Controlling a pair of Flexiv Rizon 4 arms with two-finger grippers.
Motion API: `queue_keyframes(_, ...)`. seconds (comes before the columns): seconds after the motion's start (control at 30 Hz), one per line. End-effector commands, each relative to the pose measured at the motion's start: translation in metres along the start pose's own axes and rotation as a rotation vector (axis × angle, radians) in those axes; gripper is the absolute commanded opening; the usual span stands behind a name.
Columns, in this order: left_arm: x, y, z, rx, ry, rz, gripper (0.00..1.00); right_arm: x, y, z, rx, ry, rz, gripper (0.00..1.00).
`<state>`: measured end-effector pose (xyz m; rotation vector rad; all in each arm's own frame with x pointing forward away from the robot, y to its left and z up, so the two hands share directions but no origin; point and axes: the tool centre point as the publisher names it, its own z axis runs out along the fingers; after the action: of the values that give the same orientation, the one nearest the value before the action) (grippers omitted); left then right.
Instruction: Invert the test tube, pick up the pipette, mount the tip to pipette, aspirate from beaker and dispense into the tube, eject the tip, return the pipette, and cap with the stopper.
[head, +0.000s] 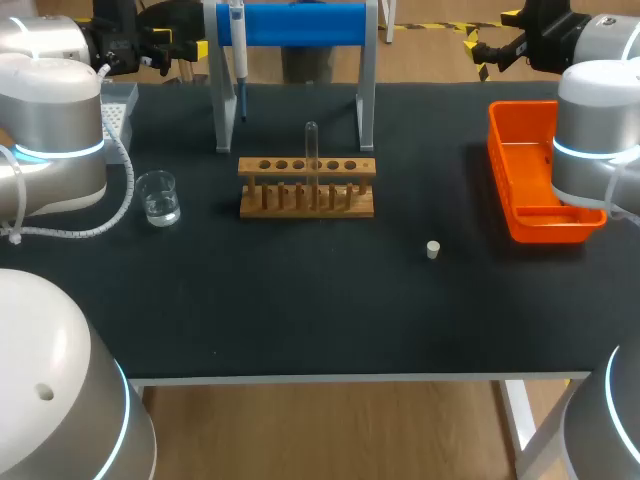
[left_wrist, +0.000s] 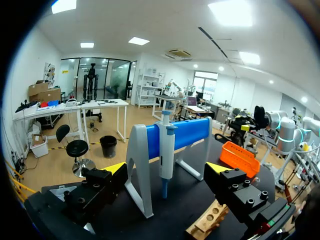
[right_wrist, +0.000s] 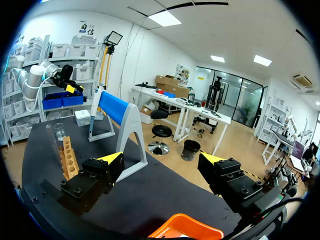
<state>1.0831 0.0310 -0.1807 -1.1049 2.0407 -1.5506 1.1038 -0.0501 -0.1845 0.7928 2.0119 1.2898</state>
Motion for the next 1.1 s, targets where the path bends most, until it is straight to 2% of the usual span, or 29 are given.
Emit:
queue_keyframes(0.03, 0.0, 0.001, 0.001, 0.002, -0.003, 0.0, 1.0, -0.001, 0.0, 0.0, -0.001, 0.002, 0.0, 1.0)
queue_keyframes(0.77, 0.0, 0.001, 0.001, 0.002, -0.003, 0.0, 1.0, -0.001, 0.0, 0.0, -0.001, 0.002, 0.0, 1.0)
queue_keyframes(0.93, 0.0, 0.001, 0.001, 0.002, -0.003, 0.0, 1.0, 0.034, -0.007, -0.032, -0.019, 0.085, -0.012, 1.0)
queue_keyframes(1.1, 0.0, 0.001, 0.001, 0.002, -0.003, 0.0, 1.0, 0.079, -0.012, -0.067, -0.051, 0.18, -0.022, 1.0)
